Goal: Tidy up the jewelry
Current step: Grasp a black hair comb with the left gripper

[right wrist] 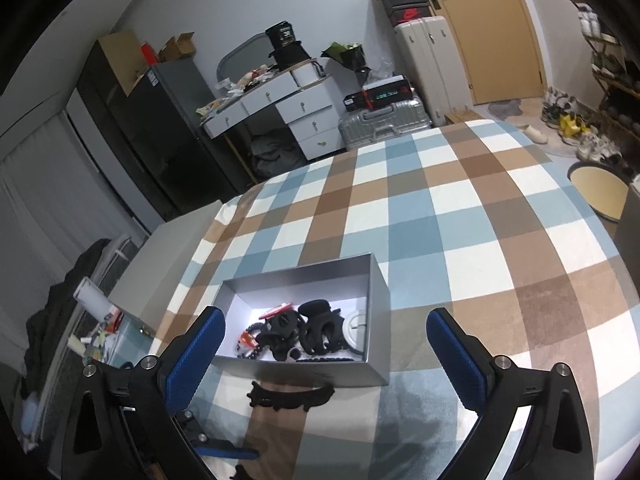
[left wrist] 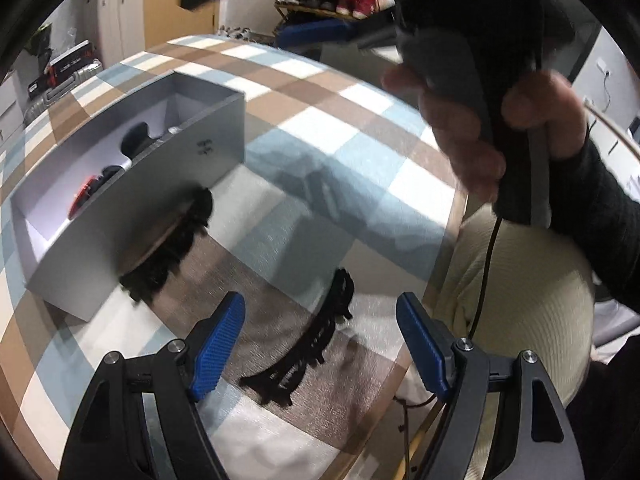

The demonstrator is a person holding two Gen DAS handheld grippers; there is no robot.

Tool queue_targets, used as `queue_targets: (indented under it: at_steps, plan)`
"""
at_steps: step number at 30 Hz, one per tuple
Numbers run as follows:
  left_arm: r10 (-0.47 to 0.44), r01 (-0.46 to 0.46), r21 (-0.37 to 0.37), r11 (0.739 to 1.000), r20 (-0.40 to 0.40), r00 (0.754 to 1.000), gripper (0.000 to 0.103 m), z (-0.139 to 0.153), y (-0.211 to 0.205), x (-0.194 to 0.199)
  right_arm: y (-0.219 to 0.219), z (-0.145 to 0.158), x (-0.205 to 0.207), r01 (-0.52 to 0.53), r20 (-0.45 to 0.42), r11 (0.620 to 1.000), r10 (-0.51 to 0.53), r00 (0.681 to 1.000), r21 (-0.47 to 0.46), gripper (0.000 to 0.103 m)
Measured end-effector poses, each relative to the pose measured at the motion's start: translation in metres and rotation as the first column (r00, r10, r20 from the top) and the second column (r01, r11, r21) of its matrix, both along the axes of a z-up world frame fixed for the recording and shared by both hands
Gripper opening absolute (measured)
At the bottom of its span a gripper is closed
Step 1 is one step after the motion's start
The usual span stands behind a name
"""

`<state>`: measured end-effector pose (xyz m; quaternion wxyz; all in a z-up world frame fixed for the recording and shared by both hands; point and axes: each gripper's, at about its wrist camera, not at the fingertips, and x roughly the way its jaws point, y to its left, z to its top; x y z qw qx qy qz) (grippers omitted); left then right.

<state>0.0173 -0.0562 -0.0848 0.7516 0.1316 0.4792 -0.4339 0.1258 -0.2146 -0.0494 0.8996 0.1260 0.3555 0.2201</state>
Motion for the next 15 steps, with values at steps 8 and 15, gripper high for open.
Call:
queue_targets:
  at_steps: [8,15]
  plan:
    - [-0.047,0.044,0.084,0.995,0.032,0.998,0.016,-0.012,-0.017,-0.007,0.001,0.002,-0.002,-0.006,0.010,1.000,0.006,1.000,-0.013,0.102]
    - [-0.105,0.104,0.076,0.992,0.012,0.994,0.013,-0.013,-0.023,-0.015,-0.007,0.000,0.002,0.014,-0.013,1.000,-0.014,1.000,0.008,0.102]
